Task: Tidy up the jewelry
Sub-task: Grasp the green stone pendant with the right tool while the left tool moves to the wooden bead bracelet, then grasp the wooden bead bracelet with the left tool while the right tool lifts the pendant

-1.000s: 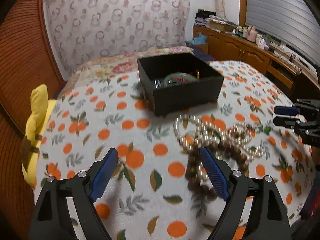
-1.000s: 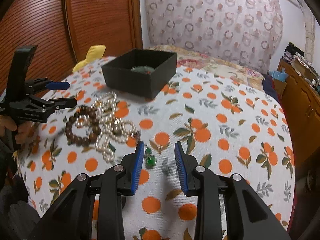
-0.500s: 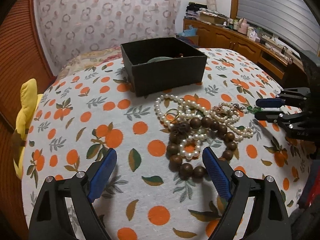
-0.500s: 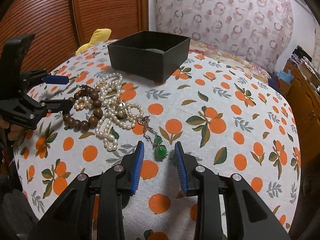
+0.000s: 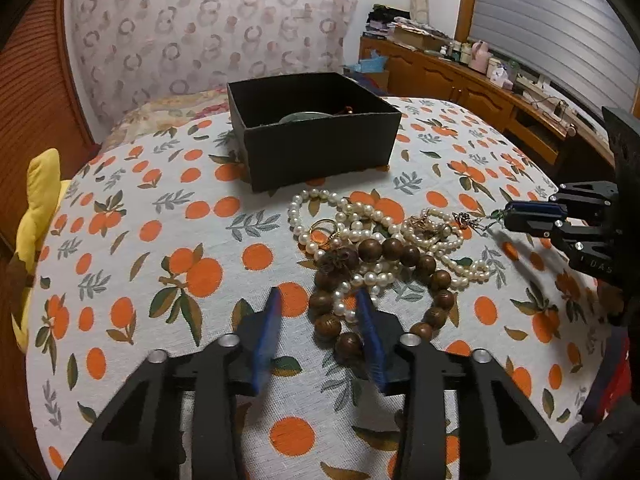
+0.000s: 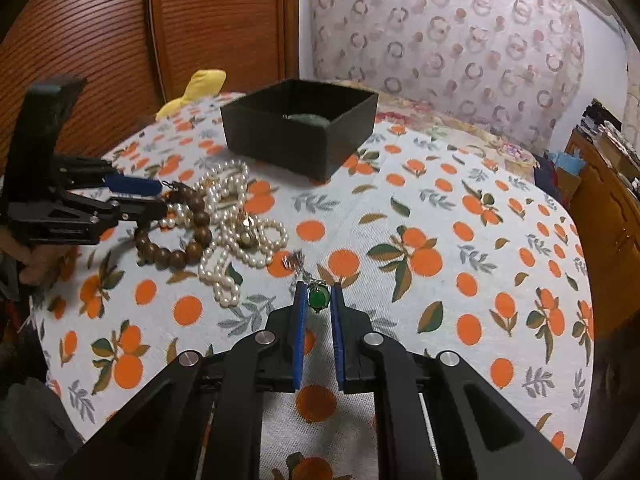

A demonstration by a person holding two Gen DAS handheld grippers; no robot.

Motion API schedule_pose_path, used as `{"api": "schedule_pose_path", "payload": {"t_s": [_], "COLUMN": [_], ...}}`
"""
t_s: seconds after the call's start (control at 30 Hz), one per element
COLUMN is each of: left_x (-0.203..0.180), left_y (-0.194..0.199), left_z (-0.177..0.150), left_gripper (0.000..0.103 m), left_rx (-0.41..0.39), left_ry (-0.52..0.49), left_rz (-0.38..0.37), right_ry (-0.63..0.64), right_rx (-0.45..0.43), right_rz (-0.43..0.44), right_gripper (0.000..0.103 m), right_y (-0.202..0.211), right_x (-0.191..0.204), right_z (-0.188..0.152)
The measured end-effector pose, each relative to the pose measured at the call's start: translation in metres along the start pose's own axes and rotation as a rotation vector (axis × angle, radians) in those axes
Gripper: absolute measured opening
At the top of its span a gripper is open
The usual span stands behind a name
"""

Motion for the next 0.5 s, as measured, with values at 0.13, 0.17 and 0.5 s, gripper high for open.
{"api": "schedule_pose_path", "payload": {"t_s": [0.13,0.17,0.5], "left_x": [0.004,0.004,0.011], "left_y": [0.002,0.003,0.004], "left_z": [-0.003,-0.004,-0.005], "left_gripper": [0.027,0.027,0.024], "left_rx": [-0.005,-0.007,-0.003], "left_ry": [0.023,0.029,0.040], "left_rz": [-0.029,-0.027,-0.013], "right_ry": [0.002,0.002,0.002], "right_rx": [-0.016,-0.018,-0.017], "right_rz": [0.000,0.002,0.007], "right_gripper": [0.013,0.013,0.013], "right_y": [0.006,0.006,0.003], "right_x": [0.002,0.003,0.007], "right_z": [0.002,0.002,0.002]}}
Point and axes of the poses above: each gripper's, at about its wrist camera, not at the fingertips, and y roughly against the way its jaws point, x to its left, z to its top, the point moved 2 cm from there along -y, roughly the way its jaws point, and after that the axes turned 9 degrees about x, right-handed, at the moved point
